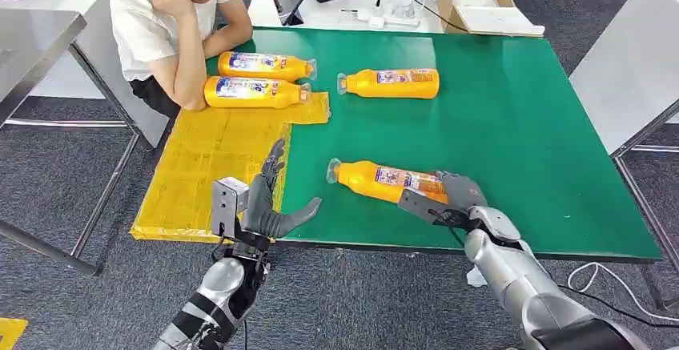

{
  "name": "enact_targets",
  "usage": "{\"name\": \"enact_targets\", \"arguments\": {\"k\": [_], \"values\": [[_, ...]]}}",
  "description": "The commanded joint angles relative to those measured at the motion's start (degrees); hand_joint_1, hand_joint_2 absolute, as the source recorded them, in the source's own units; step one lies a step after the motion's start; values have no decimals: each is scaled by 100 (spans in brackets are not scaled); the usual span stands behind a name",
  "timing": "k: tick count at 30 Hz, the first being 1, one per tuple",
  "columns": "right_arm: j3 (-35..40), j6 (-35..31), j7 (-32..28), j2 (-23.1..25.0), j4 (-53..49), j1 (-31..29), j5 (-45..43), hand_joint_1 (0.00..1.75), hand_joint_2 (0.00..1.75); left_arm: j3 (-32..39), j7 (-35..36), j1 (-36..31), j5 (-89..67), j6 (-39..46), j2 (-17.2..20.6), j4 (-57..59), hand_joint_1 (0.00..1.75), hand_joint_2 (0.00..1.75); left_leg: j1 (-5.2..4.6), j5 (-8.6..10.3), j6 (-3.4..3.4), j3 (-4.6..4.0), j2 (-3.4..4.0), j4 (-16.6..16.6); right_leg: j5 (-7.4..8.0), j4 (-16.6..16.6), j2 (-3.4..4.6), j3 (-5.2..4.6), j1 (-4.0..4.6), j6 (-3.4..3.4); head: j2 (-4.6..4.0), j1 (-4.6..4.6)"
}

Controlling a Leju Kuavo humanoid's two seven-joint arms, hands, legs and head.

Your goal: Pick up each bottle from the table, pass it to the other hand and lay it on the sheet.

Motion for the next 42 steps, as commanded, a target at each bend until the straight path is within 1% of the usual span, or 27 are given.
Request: {"name": "enact_targets", "arguments": {"k": [1, 4, 5, 7, 9, 12, 14, 15, 16, 17, 18, 19, 21, 23, 26, 27, 28, 29, 31, 32, 34, 36, 38, 39, 40, 41, 42], "values": [[21, 184, 18, -48, 606, 118, -18, 169, 175, -205, 8, -284, 20, -44, 147, 400, 0, 175, 11, -4, -12, 34, -22, -11, -10, -14, -25, 42, 13, -20, 0, 2], [21, 184, 18, -48, 606, 118, -18, 169, 175, -205, 8, -284, 20, -44, 147, 400, 0, 175, 7, -2, -9, 32, -18, -9, -6, -11, -19, 39, 8, -13, 0, 0], [21, 184, 18, -48, 606, 118, -18, 173, 175, -205, 8, -284, 20, -44, 147, 400, 0, 175, 6, -1, -7, 30, -14, -8, -4, -10, -15, 35, 7, -10, 0, 2], [-431, 268, -573, 22, 451, 219, -577, 175, 175, -136, -35, -251, 181, -44, 118, 341, 0, 175, 7, -1, -9, 37, -19, -10, -6, -12, -20, 46, 9, -14, 0, 2], [-580, 235, -902, 82, 370, 267, -809, 175, 175, -22, -56, -187, 393, 6, 53, 277, 0, 175, 9, -1, -9, 38, -18, -8, -6, -12, -19, 46, 10, -13, 0, 2], [-1114, 208, -1613, 323, -27, 426, -1600, 175, 175, 116, -171, 3, 835, 67, 8, 30, 0, 175, 7, -4, -7, 34, -1, -6, -4, -9, -2, 39, 7, -10, 0, 0], [-1261, 103, -1858, 452, -366, 551, -1913, 175, 175, 189, -253, 137, 1133, 32, 13, -142, 0, 175, 9, -10, -10, 36, 16, -6, -3, -8, 14, 38, 10, -14, 0, 2], [-1375, 90, -2022, 530, -623, 642, -2162, 175, 175, 234, -235, 219, 1437, -175, 30, -241, 0, 175, 5, -7, -8, 26, 15, -5, -1, -4, 13, 28, 7, -9, 0, 2], [-1466, 227, -2108, 589, -935, 759, -2479, 175, 175, 315, -46, 311, 1984, -577, 50, -306, 0, 175, 12, -21, -19, 52, 30, -9, -10, -7, 26, 48, 14, -25, 0, 2], [-1453, 191, -2153, 602, -1199, 861, -2622, 175, 175, 346, 69, 362, 2315, -819, 101, -335, 0, 175, 7, -13, -13, 34, 28, -6, -5, -2, 23, 29, 9, -15, 0, 0], [-1573, 43, -2364, 704, -1586, 1010, -3007, 175, 175, 406, 285, 423, 2956, -1284, 124, -311, 0, 175, 10, -20, -18, 43, 35, -7, -9, -1, 29, 34, 13, -21, 0, -2], [-1726, 121, -2459, 831, -1892, 1131, -3432, 175, 175, 385, 372, 438, 3208, -1426, 163, -275, 0, 175, 6, -14, -14, 30, 25, -6, -8, 1, 18, 23, 9, -17, 0, 0], [-1600, 102, -2301, 861, -2181, 1240, -3495, 175, 175, 334, 350, 438, 3257, -1438, 200, -227, 0, 175, 13, -8, -11, 3, 13, -5, -3, 0, 16, 3, 16, -12, 0, 0], [-1600, 102, -2301, 861, -2181, 1240, -3495, 175, 175, 334, 350, 438, 3257, -1438, 200, -227, 0, 175, 18, -25, -16, 23, 24, -2, -17, 5, 25, 20, 20, -21, 0, 0], [-1628, 180, -2447, 960, -2486, 1395, -3954, 175, 175, 226, 291, 387, 3256, -1471, 222, -178, 0, 175, 15, -7, -8, -7, 4, -3, -8, 3, 5, -5, 15, -12, 0, 0], [-1645, 249, -2465, 1045, -2661, 1480, -4154, 175, 175, 167, 309, 370, 3249, -1465, 241, -161, 0, 175, 17, -15, -12, 5, 8, -1, -14, 4, 9, 8, 18, -17, 0, 0], [-1582, 350, -2447, 1104, -2832, 1566, -4301, 175, 175, 76, 318, 345, 3188, -1460, 282, -132, 0, 175, 15, -8, -9, -7, 3, -2, -9, 2, 5, -2, 16, -13, 0, 2], [-1436, 448, -2429, 1174, -3035, 1665, -4382, 175, 175, 6, 350, 332, 3163, -1473, 313, -97, 0, 175, 20, -24, -16, 23, 10, 2, -21, 4, 10, 26, 22, -24, 0, 4], [-1243, 450, -2370, 1235, -3246, 1773, -4447, 175, 175, -118, 272, 319, 2988, -1475, 376, -118, 0, 175, 16, -9, -12, -11, 5, -5, -7, 1, 11, -6, 16, -15, 0, 2], [-1153, 245, -2381, 1254, -3342, 1828, -4410, 175, 175, -192, 16, 322, 2633, -1307, 402, -194, 0, 175, 16, -13, -14, -4, 5, -3, -12, 4, 9, 1, 17, -18, 0, 2], [-1012, -524, -2536, 1248, -3403, 1895, -3966, 175, 175, -346, -90, 314, 2297, -1227, 367, -301, 0, 175, 17, -16, -16, -2, 2, -1, -17, 7, 6, 1, 18, -21, 0, 0], [-960, -471, -2550, 1262, -3329, 1898, -4138, 175, 175, -430, -9, 335, 2316, -1374, 341, -420, 0, 175, 14, -8, -10, -16, -7, -2, -11, 3, -2, -12, 15, -13, 0, 0], [-705, -32, -2547, 1254, -3032, 1805, -4230, 175, 175, -490, 78, 314, 2482, -1595, 337, -513, 0, 175, 20, -22, -15, 8, -4, 3, -23, 6, -1, 11, 22, -22, 0, 0], [-595, 29, -2778, 1273, -3007, 1815, -4206, 175, 175, -510, 99, 285, 2506, -1635, 345, -515, 0, 175, 20, -24, -16, 14, -2, 2, -25, 6, 1, 17, 22, -23, 0, 2], [-584, 17, -2790, 1299, -3000, 1827, -4206, 175, 175, -506, 101, 274, 2508, -1636, 346, -517, 0, 175, 14, -7, -7, -18, -1, -2, -7, 1, 4, -15, 15, -10, -2, 0], [-574, 3, -2800, 1320, -3001, 1839, -4202, 175, 175, -503, 104, 268, 2512, -1639, 348, -514, 0, 175, 18, -15, -10, -3, 8, 0, -12, 3, 12, -2, 19, -16, 0, 2], [-491, -21, -3010, 1299, -3094, 1867, -4149, 175, 175, -518, 115, 242, 2526, -1681, 355, -486, 0, 175, 17, -11, -11, -9, 11, -2, -10, 2, 9, -7, 18, -15, 0, 2]]}}
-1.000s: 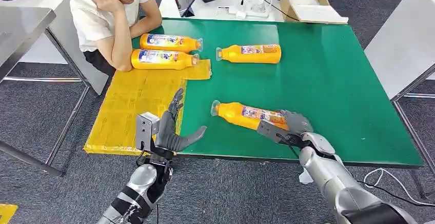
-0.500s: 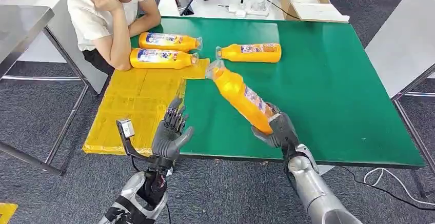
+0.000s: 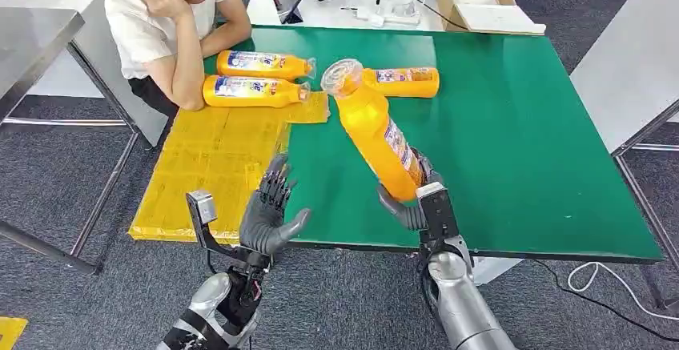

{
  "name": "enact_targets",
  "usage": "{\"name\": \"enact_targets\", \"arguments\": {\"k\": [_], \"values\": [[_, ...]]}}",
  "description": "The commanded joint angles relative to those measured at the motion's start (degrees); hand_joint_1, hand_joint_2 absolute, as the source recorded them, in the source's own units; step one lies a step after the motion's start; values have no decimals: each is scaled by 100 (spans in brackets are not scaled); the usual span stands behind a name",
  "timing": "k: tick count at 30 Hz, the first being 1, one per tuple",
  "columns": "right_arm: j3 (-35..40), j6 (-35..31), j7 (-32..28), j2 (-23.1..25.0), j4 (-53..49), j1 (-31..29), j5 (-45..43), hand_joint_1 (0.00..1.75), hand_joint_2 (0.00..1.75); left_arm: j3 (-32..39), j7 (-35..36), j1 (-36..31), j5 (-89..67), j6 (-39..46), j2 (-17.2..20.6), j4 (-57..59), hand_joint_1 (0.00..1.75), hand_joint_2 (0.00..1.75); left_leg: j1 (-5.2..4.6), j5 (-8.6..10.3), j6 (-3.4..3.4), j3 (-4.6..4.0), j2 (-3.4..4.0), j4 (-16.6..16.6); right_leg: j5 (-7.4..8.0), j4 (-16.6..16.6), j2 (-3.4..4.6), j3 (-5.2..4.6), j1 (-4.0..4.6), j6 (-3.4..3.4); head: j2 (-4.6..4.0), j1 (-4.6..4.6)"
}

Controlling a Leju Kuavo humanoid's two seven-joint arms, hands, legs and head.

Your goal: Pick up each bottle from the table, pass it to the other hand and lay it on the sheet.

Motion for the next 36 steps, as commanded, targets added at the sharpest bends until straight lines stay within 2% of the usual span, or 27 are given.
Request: {"name": "enact_targets", "arguments": {"k": [1, 2, 3, 5, 8, 10, 17, 19, 22, 24, 27, 28, 29, 30, 31, 36], "values": [[831, 508, -466, 9, -224, 66, -68, 175, 175, -450, 121, -279, 161, -307, 243, -16, 0, 175, 5, -14, -9, 31, 10, 0, -11, 1, 7, 28, 6, -15, 0, 2], [1218, 805, -466, -161, -744, 221, -320, 175, 175, -495, -7, -356, 90, -379, 227, 43, 0, 175, 5, -16, -11, 37, 9, -1, -14, 1, 6, 33, 6, -18, 0, 0], [1559, 880, -466, -199, -733, 284, -395, 175, 175, -513, -39, -426, 99, -451, 151, 134, 0, 175, 2, -2, -6, 5, -2, -2, -3, -2, -4, 4, 3, -9, 0, -2], [2061, 934, -466, -236, -573, 246, -266, 175, 175, -567, -90, -469, 103, -591, 127, 165, 0, 175, 8, -10, -9, 20, -13, 2, -13, -1, -14, 22, 10, -14, 0, 2], [2341, 867, -466, -277, -326, 197, -269, 175, 175, -580, -53, -477, 253, -752, 82, 153, 0, 175, 6, -15, -9, 31, 3, -3, -11, -5, 2, 27, 7, -14, 0, -2], [2475, 850, -466, -328, -273, 174, -274, 175, 175, -532, 197, -474, 747, -1076, 55, 188, 0, 175, 5, -13, -9, 34, 0, -4, -13, -6, -8, 33, 7, -15, 0, 0], [2543, 923, -466, -330, -372, 213, -407, 175, 175, -479, 206, -494, 841, -1062, 31, 216, 0, 175, 0, -3, -4, 6, -3, -3, -4, -5, -7, 5, 1, -8, 0, -2], [2566, 930, -466, -330, -394, 217, -422, 175, 175, -462, 208, -507, 866, -1054, 28, 227, 0, 175, 7, -16, -11, 35, -4, -2, -16, -5, -11, 35, 9, -18, 0, 0], [2694, 991, -466, -319, -267, 210, -435, 175, 175, -360, 93, -518, 912, -906, -44, 170, 0, 175, 2, -4, -5, 7, -5, -3, -5, -4, -8, 6, 3, -9, 0, 0], [2781, 901, -466, -313, -251, 264, -413, 175, 175, -370, -343, -514, 421, -573, 6, -45, 0, 175, 5, -6, -7, 11, -5, -1, -7, -4, -9, 11, 6, -10, 0, 0], [2853, 966, -466, -321, -305, 351, -518, 175, 175, -266, -346, -496, 453, -604, 104, -239, 0, 175, 9, -14, -10, 26, -6, -1, -15, -4, -11, 27, 11, -16, 0, 0], [2900, 891, -466, -331, -218, 332, -457, 175, 175, -205, -362, -438, 444, -599, 105, -341, 23, 175, 7, -11, -9, 19, -6, 0, -12, -4, -11, 20, 9, -14, 0, 0], [3041, 753, -466, -338, -19, 251, -569, 175, 175, -159, -372, -410, 454, -678, 119, -423, 126, 175, 6, -9, -8, 18, -3, -2, -10, -4, -8, 16, 7, -13, 0, -2], [3041, 753, -466, -338, -19, 251, -569, 175, 175, -159, -372, -410, 454, -678, 119, -423, 126, 175, 5, -6, -6, 11, -2, -3, -6, -5, -6, 9, 6, -10, 0, 2], [3029, 773, -466, -351, 3, 242, -571, 175, 175, -151, -373, -403, 454, -682, 126, -443, 175, 175, 8, -12, -10, 27, -1, -3, -12, -5, -6, 26, 10, -15, 0, -2], [2947, 953, -466, -221, 723, 111, -242, 175, 175, -76, -462, -285, 339, -669, 108, -605, 175, 175, 6, -5, -7, 14, -3, -4, -6, -8, -8, 13, 7, -11, 0, 0]]}}
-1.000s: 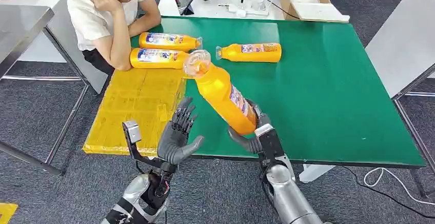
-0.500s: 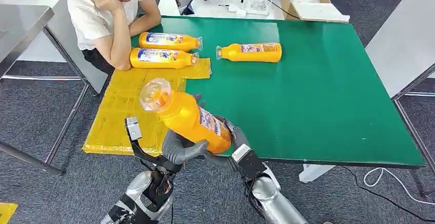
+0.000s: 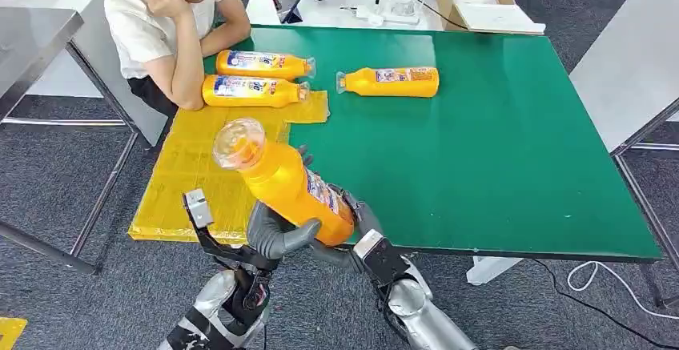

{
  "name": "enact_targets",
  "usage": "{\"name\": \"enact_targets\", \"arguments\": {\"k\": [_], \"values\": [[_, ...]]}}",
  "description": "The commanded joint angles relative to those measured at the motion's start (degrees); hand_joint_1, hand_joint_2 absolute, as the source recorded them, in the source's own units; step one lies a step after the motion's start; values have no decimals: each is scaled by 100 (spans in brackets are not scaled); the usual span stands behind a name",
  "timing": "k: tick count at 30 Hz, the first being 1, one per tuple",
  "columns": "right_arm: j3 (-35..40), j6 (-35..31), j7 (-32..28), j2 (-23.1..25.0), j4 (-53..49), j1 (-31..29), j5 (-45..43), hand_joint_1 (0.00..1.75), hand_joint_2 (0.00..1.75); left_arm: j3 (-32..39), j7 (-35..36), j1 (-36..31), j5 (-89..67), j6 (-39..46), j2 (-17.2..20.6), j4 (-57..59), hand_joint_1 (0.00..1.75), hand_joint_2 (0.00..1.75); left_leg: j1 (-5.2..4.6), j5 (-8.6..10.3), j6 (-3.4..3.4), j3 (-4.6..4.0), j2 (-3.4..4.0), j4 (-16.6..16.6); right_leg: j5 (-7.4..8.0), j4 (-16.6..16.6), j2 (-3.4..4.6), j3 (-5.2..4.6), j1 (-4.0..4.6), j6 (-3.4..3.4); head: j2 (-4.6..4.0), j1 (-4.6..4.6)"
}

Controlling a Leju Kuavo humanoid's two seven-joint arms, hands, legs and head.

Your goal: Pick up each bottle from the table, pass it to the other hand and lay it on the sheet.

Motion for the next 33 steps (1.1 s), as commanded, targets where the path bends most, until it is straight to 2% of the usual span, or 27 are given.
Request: {"name": "enact_targets", "arguments": {"k": [1, 4, 13, 15, 16, 25, 26, 28, 29, 30, 33], "values": [[456, 180, -15, -33, 1127, -138, 385, 175, 175, 234, -88, -217, -98, 21, 115, -221, 175, 175, 8, -10, -9, 38, -3, -7, -11, -9, -6, 41, 10, -15, 0, -2], [163, 680, -15, 64, 1419, -104, 325, 175, 175, 414, -126, -147, -143, 126, 80, -271, 175, 175, 10, -10, -10, 33, -11, -4, -12, -7, -13, 39, 11, -15, 0, 0], [150, 687, -15, 62, 1421, -95, 322, 175, 175, 426, -127, -148, -139, 123, 89, -269, 175, 175, 5, -1, -5, 14, -10, -5, -6, -6, -12, 15, 6, -8, 0, -2], [150, 687, -15, 62, 1421, -95, 322, 175, 175, 426, -127, -148, -139, 123, 89, -269, 175, 175, 13, -13, -11, 41, -17, -2, -18, -7, -20, 47, 14, -17, 0, 0], [58, 817, -15, 87, 1408, -79, 283, 175, 175, 428, -112, -158, -158, 139, 77, -239, 175, 175, 4, -1, -5, 11, -10, -4, -5, -5, -12, 13, 5, -7, 0, -4], [-200, 811, -15, 117, 1495, -56, 515, 173, 175, 460, -33, -178, -154, 28, 95, -124, 175, 175, 9, -9, -10, 33, -17, -4, -15, -7, -21, 38, 11, -15, 0, -2], [-226, 822, -15, 123, 1489, -42, 509, 162, 175, 470, -35, -177, -154, 29, 96, -122, 175, 175, 8, -6, -8, 27, -18, -5, -13, -7, -21, 32, 10, -13, 0, -2], [-387, 763, 84, 163, 1468, 46, 490, 0, 175, 518, 183, -202, -426, 438, 142, -34, 175, 175, 5, -1, -5, 13, -11, -4, -6, -6, -13, 14, 6, -8, 0, -2], [-485, 641, 213, 179, 1389, 139, 527, 0, 0, 510, 298, -190, -663, 744, 199, -5, 175, 175, 8, -6, -8, 28, -17, -5, -13, -8, -20, 33, 10, -12, 0, 0], [-490, 263, 345, 157, 1228, 241, 780, 0, 0, 505, 242, -216, -1207, 1304, 252, 93, 175, 175, 11, -11, -11, 44, -20, -8, -18, -11, -24, 49, 13, -17, 0, -2], [-451, 0, 297, 70, 615, 521, 1029, 0, 0, 608, 223, -258, -1630, 1664, 301, 276, 175, 175, 5, -1, -6, 18, -11, -8, -5, -8, -10, 19, 6, -9, 0, 0]]}}
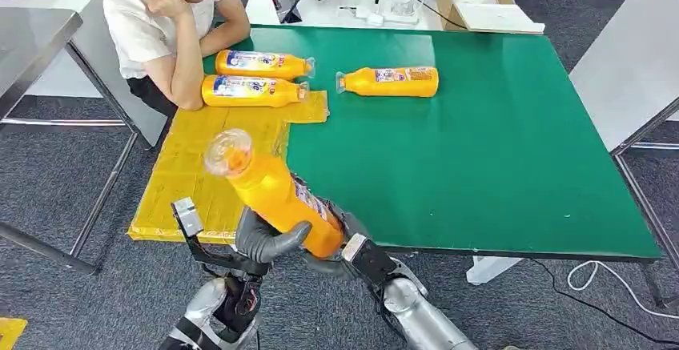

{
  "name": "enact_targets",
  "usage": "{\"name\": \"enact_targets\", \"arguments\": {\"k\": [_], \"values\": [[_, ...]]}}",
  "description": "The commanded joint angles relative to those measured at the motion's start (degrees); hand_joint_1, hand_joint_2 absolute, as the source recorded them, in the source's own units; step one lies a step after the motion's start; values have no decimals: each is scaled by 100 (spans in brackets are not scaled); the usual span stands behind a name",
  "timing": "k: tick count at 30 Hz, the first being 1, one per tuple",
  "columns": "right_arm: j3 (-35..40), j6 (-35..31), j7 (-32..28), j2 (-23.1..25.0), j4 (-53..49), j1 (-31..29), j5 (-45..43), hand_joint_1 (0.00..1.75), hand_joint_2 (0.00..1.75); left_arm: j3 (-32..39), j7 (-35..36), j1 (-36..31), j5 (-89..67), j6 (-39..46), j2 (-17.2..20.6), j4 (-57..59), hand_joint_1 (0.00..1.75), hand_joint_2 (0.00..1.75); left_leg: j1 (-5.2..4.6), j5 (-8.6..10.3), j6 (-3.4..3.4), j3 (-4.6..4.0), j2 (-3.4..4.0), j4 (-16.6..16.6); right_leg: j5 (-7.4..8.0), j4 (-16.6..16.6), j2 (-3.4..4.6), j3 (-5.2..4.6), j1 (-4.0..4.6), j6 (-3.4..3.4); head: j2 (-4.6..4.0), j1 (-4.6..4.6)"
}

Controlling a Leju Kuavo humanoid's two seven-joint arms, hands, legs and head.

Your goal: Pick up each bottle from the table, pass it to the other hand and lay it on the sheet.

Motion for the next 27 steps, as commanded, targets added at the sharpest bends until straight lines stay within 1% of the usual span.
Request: {"name": "enact_targets", "arguments": {"k": [1, 2, 3, 4, 8, 9, 11, 12, 14, 15, 16, 17, 18, 19, 20, 21, 22, 23, 24, 25, 26, 27], "values": [[-149, -916, 163, -204, -669, 749, 747, 0, 0, 313, -47, -530, -1622, 1594, 280, 468, 175, 175, 4, -7, -9, 35, -17, -10, -12, -6, -16, 42, 5, -13, 0, -2], [-141, -968, 179, -236, -961, 851, 808, 0, 0, 391, -122, -563, -1951, 1917, 261, 476, 175, 175, 6, -16, -10, 36, -13, -1, -18, 1, -10, 44, 7, -17, 0, 0], [-113, -986, 228, -256, -1102, 896, 859, 0, 0, 447, -117, -567, -2010, 1969, 244, 472, 175, 175, 5, -11, -7, 18, -5, -1, -10, 2, -2, 24, 5, -12, 0, -4], [-76, -1002, 307, -295, -1310, 960, 927, 0, 0, 538, -90, -598, -2035, 1964, 243, 461, 175, 175, 7, -19, -10, 31, -2, 3, -17, 5, 0, 36, 8, -16, 0, -2], [23, -1068, 346, -361, -1452, 1015, 1078, 0, 0, 679, 149, -622, -1651, 1630, 221, 454, 175, 175, 7, -18, -12, 41, -13, 0, -23, 1, -15, 51, 9, -19, 0, 0], [40, -1068, 340, -372, -1478, 1044, 1092, 0, 0, 638, 166, -623, -1623, 1520, 252, 437, 175, 175, 4, -13, -9, 30, -2, -3, -13, 0, -2, 34, 5, -14, 0, -7], [51, -1063, 345, -376, -1477, 1065, 1102, 0, 0, 635, 180, -608, -1601, 1478, 261, 416, 175, 175, 7, -19, -10, 39, 0, 0, -18, 0, -1, 45, 7, -17, 0, -2], [38, -1076, 336, -371, -1473, 1070, 1098, 0, 0, 631, 181, -613, -1603, 1475, 266, 420, 175, 175, 4, -8, -7, 20, -2, -5, -8, -3, -3, 25, 4, -11, 0, -2], [-4, -1282, 323, -337, -1346, 1035, 1211, 0, 0, 613, 220, -674, -1752, 1560, 285, 518, 175, 175, 6, -17, -10, 36, -1, -2, -16, -1, -2, 42, 6, -16, 0, 0], [-14, -1327, 314, -333, -1294, 1010, 1235, 0, 0, 591, 230, -715, -1807, 1562, 307, 570, 175, 175, 3, -8, -7, 18, 0, -4, -8, -1, -1, 23, 3, -11, 0, -2], [-15, -1375, 286, -337, -1270, 988, 1270, 0, 0, 551, 219, -764, -1979, 1652, 339, 616, 175, 175, 3, -8, -8, 23, -4, -5, -10, -3, -5, 29, 3, -12, 0, 0], [-24, -1396, 274, -340, -1252, 972, 1289, 0, 0, 507, 167, -816, -2225, 1824, 370, 667, 175, 175, 6, -16, -12, 41, -3, -6, -17, -4, -5, 47, 7, -18, 0, -2], [-69, -1485, 224, -341, -1289, 943, 1341, 0, 0, 169, 319, -1066, -4027, 3073, 568, 934, 175, 175, 3, -7, -8, 20, -4, -5, -8, -3, -4, 26, 4, -12, 0, -2], [-98, -1455, 228, -341, -1328, 922, 1320, 0, 0, 256, 328, -1114, -4063, 3051, 536, 978, 175, 175, 3, -2, -6, 8, -5, -5, -3, -4, -5, 15, 3, -9, 0, -2], [-113, -1441, 237, -341, -1365, 919, 1332, 0, 0, 356, 309, -1145, -4113, 2978, 502, 1029, 175, 175, 5, -7, -10, 23, -10, -2, -11, 0, -11, 31, 6, -15, 0, -2], [-113, -1441, 237, -341, -1365, 919, 1332, 0, 0, 356, 309, -1145, -4113, 2978, 502, 1029, 175, 175, 4, -2, -8, 11, -8, -4, -5, -1, -9, 18, 4, -11, 0, -2], [-113, -1441, 237, -341, -1365, 919, 1332, 0, 0, 356, 309, -1145, -4113, 2978, 502, 1029, 175, 175, 4, -8, -11, 28, -8, -4, -12, 1, -10, 34, 5, -16, 0, 0], [-118, -1428, 239, -332, -1376, 914, 1337, 0, 0, 320, 376, -1175, -4394, 3106, 530, 1077, 175, 175, 5, -8, -10, 25, -2, -4, -9, 0, -2, 29, 5, -15, 0, -2], [-123, -1423, 239, -330, -1382, 914, 1336, 0, 0, 280, 451, -1202, -4612, 3184, 549, 1121, 162, 175, 3, -6, -8, 17, 1, -4, -6, -1, 0, 21, 4, -11, 0, -4], [-168, -1399, 240, -302, -1460, 904, 1339, 0, 0, 27, 1181, -1463, -5830, 3268, 692, 1470, 150, 175, 9, -23, -16, 51, 6, 2, -22, 5, 3, 53, 11, -24, 0, -2], [-166, -1362, 242, -297, -1513, 894, 1354, 0, 0, 87, 1233, -1542, -6055, 3242, 666, 1618, 157, 175, 3, -3, -7, 16, -7, -5, -6, -2, -7, 23, 3, -10, 0, -2], [-156, -1263, 244, -279, -1578, 881, 1363, 0, 0, 114, 1474, -1672, -6545, 3208, 633, 1868, 166, 175, 6, -7, -9, 25, -10, -3, -11, 0, -11, 33, 6, -14, 0, 0]]}}
